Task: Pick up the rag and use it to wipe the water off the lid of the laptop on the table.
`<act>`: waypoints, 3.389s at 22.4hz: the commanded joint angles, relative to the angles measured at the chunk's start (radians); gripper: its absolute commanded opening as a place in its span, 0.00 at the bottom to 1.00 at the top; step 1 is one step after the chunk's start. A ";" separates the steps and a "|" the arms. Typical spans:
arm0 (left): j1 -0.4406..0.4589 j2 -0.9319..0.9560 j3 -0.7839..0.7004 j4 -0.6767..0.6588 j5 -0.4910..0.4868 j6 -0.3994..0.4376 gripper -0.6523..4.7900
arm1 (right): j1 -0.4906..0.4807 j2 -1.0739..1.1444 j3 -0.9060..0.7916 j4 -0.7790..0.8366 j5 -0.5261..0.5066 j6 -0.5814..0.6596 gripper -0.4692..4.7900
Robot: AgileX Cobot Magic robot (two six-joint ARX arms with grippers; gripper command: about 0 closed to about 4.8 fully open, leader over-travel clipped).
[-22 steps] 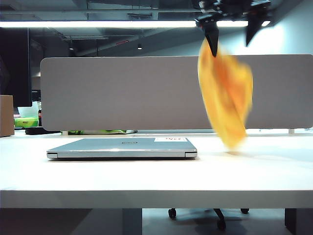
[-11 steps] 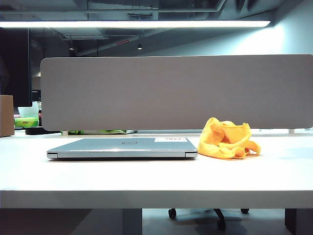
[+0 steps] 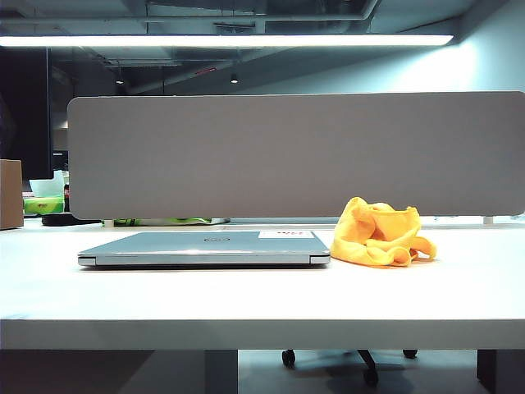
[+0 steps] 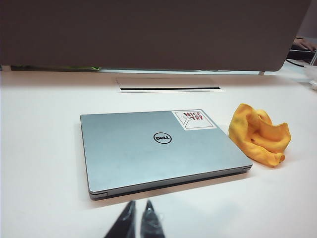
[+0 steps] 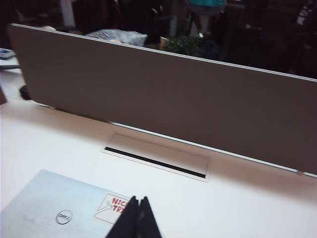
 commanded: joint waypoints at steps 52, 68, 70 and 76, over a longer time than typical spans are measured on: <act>-0.001 -0.011 -0.338 0.302 -0.283 0.019 0.16 | 0.001 -1.174 -1.926 0.614 -0.190 0.250 0.09; -0.001 -0.011 -0.338 0.303 -0.285 0.019 0.16 | -0.314 -1.334 -1.959 0.801 -0.099 0.105 0.09; -0.001 -0.011 -0.338 0.303 -0.285 0.019 0.16 | -0.322 -1.332 -2.007 0.879 -0.100 0.105 0.09; -0.001 -0.011 -0.338 0.303 -0.285 0.019 0.16 | -0.324 -1.331 -2.063 0.784 -0.108 0.108 0.09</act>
